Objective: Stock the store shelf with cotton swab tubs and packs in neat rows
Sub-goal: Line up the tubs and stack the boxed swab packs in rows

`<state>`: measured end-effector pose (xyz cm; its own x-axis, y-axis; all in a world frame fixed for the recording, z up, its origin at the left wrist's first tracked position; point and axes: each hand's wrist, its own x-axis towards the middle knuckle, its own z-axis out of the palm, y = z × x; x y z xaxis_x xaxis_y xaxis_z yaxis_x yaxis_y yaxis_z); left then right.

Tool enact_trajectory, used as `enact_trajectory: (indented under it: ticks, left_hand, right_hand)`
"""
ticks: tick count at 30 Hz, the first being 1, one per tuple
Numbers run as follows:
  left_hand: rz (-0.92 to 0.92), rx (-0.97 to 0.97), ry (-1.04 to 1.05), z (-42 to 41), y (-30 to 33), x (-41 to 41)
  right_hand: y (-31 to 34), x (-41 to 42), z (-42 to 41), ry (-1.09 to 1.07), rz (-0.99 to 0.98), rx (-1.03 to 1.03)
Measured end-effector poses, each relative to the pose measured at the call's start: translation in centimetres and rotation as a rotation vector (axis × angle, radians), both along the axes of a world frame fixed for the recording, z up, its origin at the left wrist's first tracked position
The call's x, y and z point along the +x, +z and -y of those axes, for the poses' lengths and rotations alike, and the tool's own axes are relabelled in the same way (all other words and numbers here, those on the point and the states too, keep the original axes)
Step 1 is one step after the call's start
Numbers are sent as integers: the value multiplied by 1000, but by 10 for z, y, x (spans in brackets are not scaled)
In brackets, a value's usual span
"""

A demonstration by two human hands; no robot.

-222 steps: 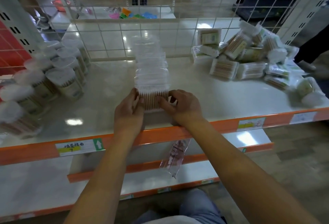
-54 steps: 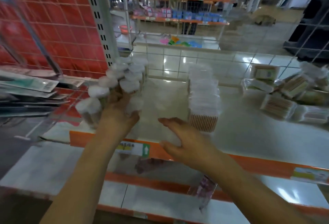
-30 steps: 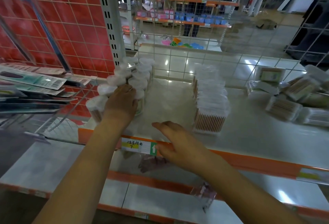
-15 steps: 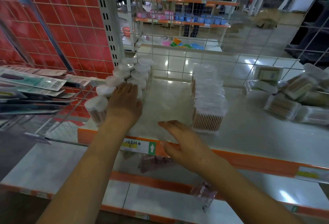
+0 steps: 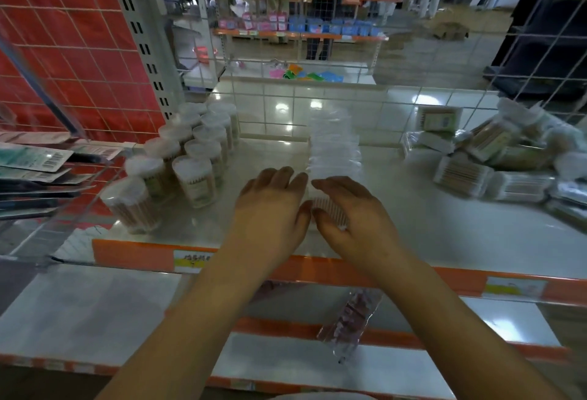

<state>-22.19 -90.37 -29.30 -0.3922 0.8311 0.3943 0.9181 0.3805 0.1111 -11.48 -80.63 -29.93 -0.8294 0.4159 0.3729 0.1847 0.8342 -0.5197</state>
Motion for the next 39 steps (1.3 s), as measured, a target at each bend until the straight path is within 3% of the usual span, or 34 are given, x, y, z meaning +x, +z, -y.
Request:
enact_trajectory:
  ticks: [14,22,27,33,39]
  left_hand:
    - [-92,53,-141,-103,-1,77]
    - [-13,43,-162,-157,-1,115]
    - [24,57,-216,-201,-6,123]
    - [21,-142,-138,-245,-31,105]
    - [68,-212,-120,-244,-52,98]
  right_hand:
    - [-7,86,-99,-268,-12,29]
    - [-10,123,-159,-305,96,6]
    - [-11,133,-197,-347,13,-2]
    - [-11,111,-247,-383,145,43]
    - [-23,98,-267,-427,383,49]
